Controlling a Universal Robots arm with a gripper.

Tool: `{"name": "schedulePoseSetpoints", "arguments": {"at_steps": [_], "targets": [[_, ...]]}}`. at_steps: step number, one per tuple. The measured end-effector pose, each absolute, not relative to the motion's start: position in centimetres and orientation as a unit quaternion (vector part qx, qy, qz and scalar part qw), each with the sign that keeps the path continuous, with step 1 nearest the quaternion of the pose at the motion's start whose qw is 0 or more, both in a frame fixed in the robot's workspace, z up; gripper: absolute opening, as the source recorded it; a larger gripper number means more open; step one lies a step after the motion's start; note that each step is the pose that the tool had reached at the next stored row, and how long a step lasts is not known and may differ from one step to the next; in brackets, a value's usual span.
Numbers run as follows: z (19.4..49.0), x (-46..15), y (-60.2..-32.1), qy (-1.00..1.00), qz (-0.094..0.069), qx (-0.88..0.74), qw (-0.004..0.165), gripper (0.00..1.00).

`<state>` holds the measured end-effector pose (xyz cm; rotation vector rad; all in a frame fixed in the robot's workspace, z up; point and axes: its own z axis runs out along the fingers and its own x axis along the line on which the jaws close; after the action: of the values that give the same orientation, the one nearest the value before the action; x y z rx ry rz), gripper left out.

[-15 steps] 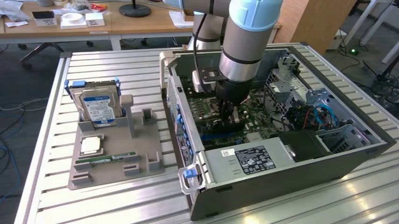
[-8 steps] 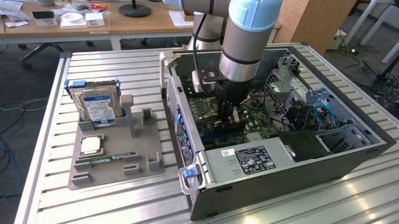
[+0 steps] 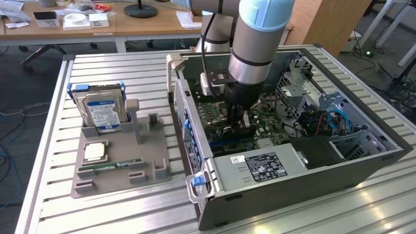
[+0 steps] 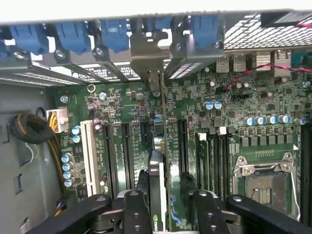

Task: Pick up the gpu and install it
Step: 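Insert the gpu into the slot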

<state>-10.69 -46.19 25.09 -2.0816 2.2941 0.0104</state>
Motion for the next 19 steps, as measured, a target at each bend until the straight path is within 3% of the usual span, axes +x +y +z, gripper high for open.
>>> {"name": "schedulePoseSetpoints", "arguments": {"at_steps": [19], "targets": [[26.14,-10.57,-46.19,0.736,0.004,-0.677,0.022,0.40]]}}
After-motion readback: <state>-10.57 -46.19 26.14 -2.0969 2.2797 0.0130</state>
